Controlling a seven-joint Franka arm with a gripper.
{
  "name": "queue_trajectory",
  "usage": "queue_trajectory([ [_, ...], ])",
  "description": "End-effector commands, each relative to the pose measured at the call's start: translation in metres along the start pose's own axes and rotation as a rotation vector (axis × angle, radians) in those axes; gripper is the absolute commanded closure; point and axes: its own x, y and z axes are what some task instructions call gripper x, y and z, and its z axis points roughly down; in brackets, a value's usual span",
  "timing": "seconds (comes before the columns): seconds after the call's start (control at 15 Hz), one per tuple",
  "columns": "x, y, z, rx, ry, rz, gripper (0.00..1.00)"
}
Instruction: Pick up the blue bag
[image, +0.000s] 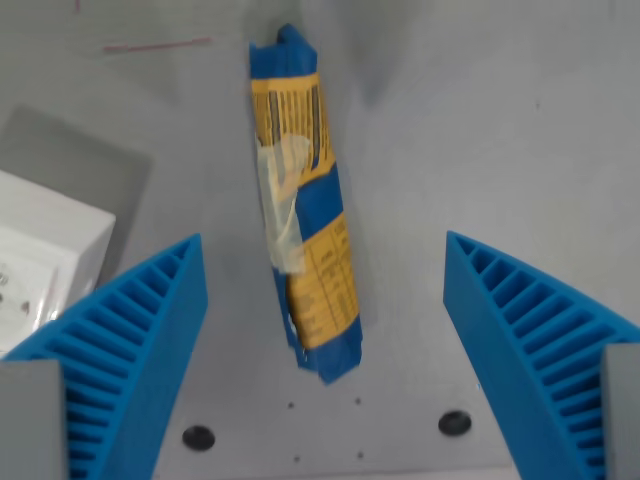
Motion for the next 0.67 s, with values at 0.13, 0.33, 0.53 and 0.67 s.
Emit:
queue_trajectory([
  [0.13,0.008,0.007,0.020,0.011,0.040,-0.097,0.00],
  [0.33,0.009,0.007,0.035,0.010,0.039,-0.082,0.00],
  [0.53,0.008,0.007,0.044,0.009,0.042,-0.066,0.00],
  [0.67,0.006,0.007,0.054,0.008,0.048,-0.060,0.00],
])
